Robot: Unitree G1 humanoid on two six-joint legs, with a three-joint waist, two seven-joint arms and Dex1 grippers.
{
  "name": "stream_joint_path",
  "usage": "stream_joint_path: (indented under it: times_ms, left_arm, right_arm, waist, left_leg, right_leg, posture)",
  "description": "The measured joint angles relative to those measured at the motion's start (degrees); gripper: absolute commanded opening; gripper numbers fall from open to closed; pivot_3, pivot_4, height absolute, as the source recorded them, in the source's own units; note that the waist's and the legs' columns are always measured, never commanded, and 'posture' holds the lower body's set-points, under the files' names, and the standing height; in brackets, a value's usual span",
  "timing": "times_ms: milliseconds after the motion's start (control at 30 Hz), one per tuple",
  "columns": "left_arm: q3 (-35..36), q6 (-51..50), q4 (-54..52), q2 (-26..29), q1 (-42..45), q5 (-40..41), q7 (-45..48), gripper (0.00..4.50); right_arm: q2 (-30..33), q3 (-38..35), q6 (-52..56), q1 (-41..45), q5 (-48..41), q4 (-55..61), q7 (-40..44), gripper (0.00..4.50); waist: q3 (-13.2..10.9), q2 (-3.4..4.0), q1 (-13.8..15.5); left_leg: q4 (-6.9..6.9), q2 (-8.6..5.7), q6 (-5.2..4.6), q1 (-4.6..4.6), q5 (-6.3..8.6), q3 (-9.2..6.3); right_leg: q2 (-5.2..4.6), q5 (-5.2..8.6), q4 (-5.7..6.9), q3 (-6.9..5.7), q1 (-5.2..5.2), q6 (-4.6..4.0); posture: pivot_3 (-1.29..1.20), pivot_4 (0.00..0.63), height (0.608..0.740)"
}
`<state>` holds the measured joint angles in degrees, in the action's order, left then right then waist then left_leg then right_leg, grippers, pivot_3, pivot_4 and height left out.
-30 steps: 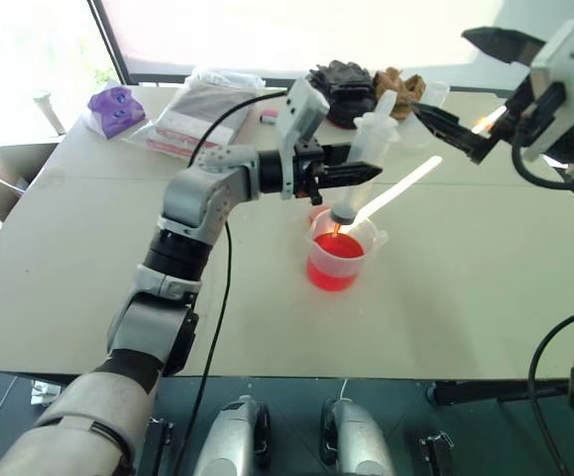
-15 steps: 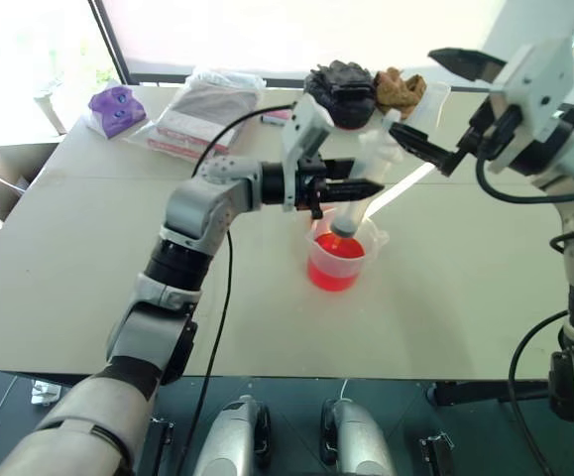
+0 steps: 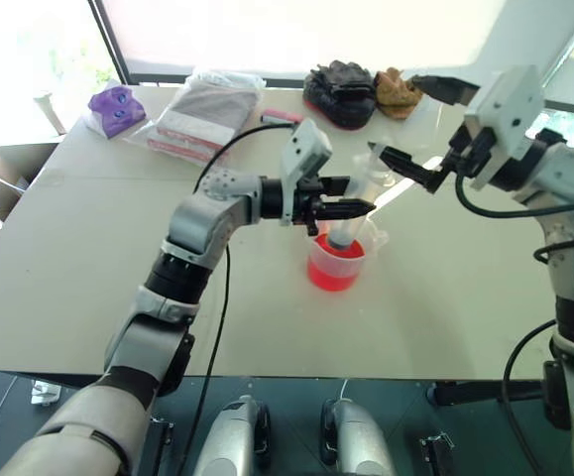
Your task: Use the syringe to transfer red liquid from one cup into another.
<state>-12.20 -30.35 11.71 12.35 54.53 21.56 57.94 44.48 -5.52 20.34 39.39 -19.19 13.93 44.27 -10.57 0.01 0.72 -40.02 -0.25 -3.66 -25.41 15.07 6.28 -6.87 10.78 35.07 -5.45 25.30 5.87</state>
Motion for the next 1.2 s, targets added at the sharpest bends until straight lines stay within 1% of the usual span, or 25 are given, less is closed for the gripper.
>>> stream_joint_path:
  times_ms: [100, 200, 233, 433, 800, 1200]
  left_arm:
    - [-0.53, 1.12, 1.06, -0.11, -0.54, -1.18, 0.31, 1.55]
    - [-0.62, 2.02, 1.48, -0.42, -0.81, -2.21, 0.51, 1.55]
    - [-0.61, 2.04, 1.48, -0.56, -0.86, -2.34, 0.5, 1.55]
    - [-0.28, 1.98, 1.44, -0.86, -1.41, -2.48, -0.21, 1.55]
    - [-0.15, 1.74, 0.61, -1.18, -2.86, -2.41, -1.07, 1.55]
    - [0.68, 0.95, -0.98, -1.58, -4.12, -2.39, -2.99, 1.55]
  right_arm:
    - [-0.51, 0.64, 0.13, -0.8, 0.88, 0.01, -0.08, 4.5]
    - [-0.64, 1.06, 0.17, -1.41, 1.42, 0.51, 0.0, 3.69]
    - [-0.66, 1.38, 0.18, -1.57, 1.54, 0.92, 0.05, 3.22]
    - [-0.8, 3.44, 0.24, -2.84, 1.54, 2.42, 1.24, 0.05]
    - [-0.81, 3.79, 0.29, -2.72, 2.05, 2.07, 1.24, 0.05]
    - [-0.82, 4.44, -1.87, -0.22, 2.06, -0.96, 1.25, 0.05]
  waist:
    - [0.0, 0.0, 0.01]
    - [0.0, 0.0, -0.02]
    - [0.0, 0.0, -0.03]
    - [0.0, 0.0, 0.0]
    - [0.0, 0.0, -0.04]
    - [0.0, 0.0, -0.04]
  left_leg:
    - [0.0, 0.0, -0.01, 0.0, 0.01, 0.0]
    - [0.0, 0.0, -0.02, -0.01, 0.02, 0.0]
    - [0.0, 0.0, -0.02, -0.01, 0.02, -0.01]
    - [0.0, 0.0, -0.31, -0.01, 0.18, -0.01]
    - [0.0, 0.0, -0.31, 0.0, 0.19, -0.02]
    - [0.0, 0.0, -0.3, -0.01, 0.19, -0.02]
  right_leg:
    - [-0.01, 0.0, -0.01, 0.0, 0.01, 0.0]
    - [-0.01, 0.0, 0.0, 0.0, 0.02, -0.01]
    - [-0.01, 0.0, 0.0, 0.0, 0.02, -0.01]
    - [-0.02, 0.0, 0.0, 0.0, 0.02, -0.01]
    - [-0.02, 0.0, -0.01, 0.0, 0.02, -0.01]
    - [-0.03, 0.0, -0.01, 0.0, 0.02, -0.01]
  posture:
    - [0.0, 0.15, 0.74]
    - [0.0, 0.15, 0.74]
    - [0.0, 0.15, 0.74]
    - [0.0, 0.15, 0.74]
    - [0.0, 0.15, 0.74]
    - [0.0, 0.15, 0.74]
